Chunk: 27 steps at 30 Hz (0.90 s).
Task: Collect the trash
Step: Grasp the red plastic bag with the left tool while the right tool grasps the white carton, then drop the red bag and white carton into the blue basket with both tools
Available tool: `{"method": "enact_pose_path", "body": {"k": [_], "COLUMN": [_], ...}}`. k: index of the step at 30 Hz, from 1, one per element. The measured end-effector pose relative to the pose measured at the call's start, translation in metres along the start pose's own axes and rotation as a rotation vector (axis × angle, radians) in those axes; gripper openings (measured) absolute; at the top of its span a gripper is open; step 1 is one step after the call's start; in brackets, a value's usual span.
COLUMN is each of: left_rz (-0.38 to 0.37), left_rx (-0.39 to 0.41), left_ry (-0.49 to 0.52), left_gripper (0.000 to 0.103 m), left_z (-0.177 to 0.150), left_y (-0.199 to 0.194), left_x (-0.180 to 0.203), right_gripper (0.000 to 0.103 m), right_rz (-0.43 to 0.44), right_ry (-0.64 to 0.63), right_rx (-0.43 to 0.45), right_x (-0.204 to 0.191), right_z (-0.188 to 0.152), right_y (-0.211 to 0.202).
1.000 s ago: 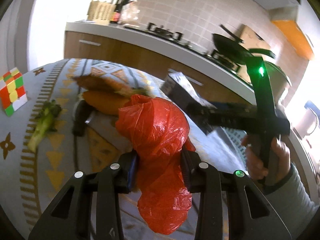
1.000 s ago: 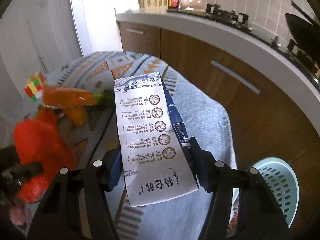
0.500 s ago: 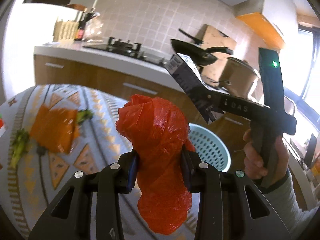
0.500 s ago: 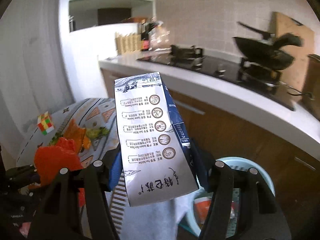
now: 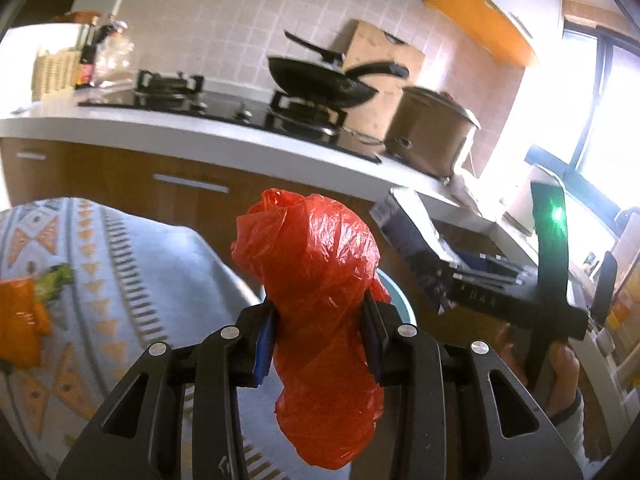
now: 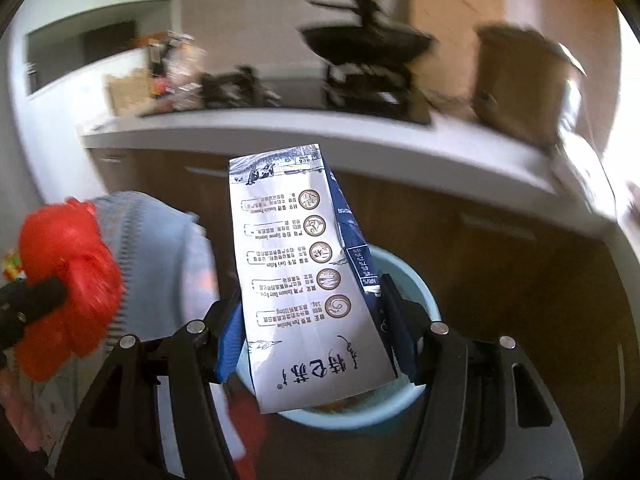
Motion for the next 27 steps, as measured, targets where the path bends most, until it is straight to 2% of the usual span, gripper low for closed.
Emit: {"method": "enact_pose_path", "body": {"k": [5,7,12,18,20,22,23,27], "left_rz": [0.008,0.041,0.061,0.099,0.112,0.115,0.106,0.075], "left_rx": [-0.093,-0.153,-0.282,-0.345,-0.357,-0.365,-0.364,-0.343], "left_ry": [0.016,0.019,0.021,0.035,0.023,0.004,-0.012,-0.046], "left_gripper": [0.034,0.034,0.035,0.036,0.040,0.058,0.061,0.063], "left_z": [-0.002,-0.007,-0.023,-0.034,-0.036,-0.037,-0.037,-0.033], "left_y": [0.044,0.065,0.106,0.136,0.141,0.143,0.143,0.137], "left_x": [0.015,0.018,0.026,0.026,0.024,0.021,0.019,0.016], "right_gripper": [0.058,0.058,0.058,0.058,0.059,0.059,0.060,0.061], "right_rz": [-0.021,-0.030,-0.046,-0.062,-0.062,-0.057,-0.056,-0.046], "right_ry": [0.088,0.121,0.172,0.185,0.184,0.189,0.192,0.205], "right_rx": [-0.088,-0.132,-0.238,-0.326,-0.333,-0.333,-0.333,-0.324], "right_x": [0.033,0.045,0.063,0.071,0.072,0.072,0.072,0.075], "right_z": [-0.022,-0.034,-0.057,-0.075,-0.078,-0.079,-0.076,-0.075], "right_y": [0.025,0.037,0.068,0.095,0.097,0.097,0.097,0.095]}}
Point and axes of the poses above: each gripper's, at about its wrist camera, not at the fingertips, and y roughly the way its jaws point, x to its right, z to its top, the point moved 6 cm from there along y, roughly the way its jaws point, and after that the axes turned 7 degrees about -x, right-handed, at the moved point
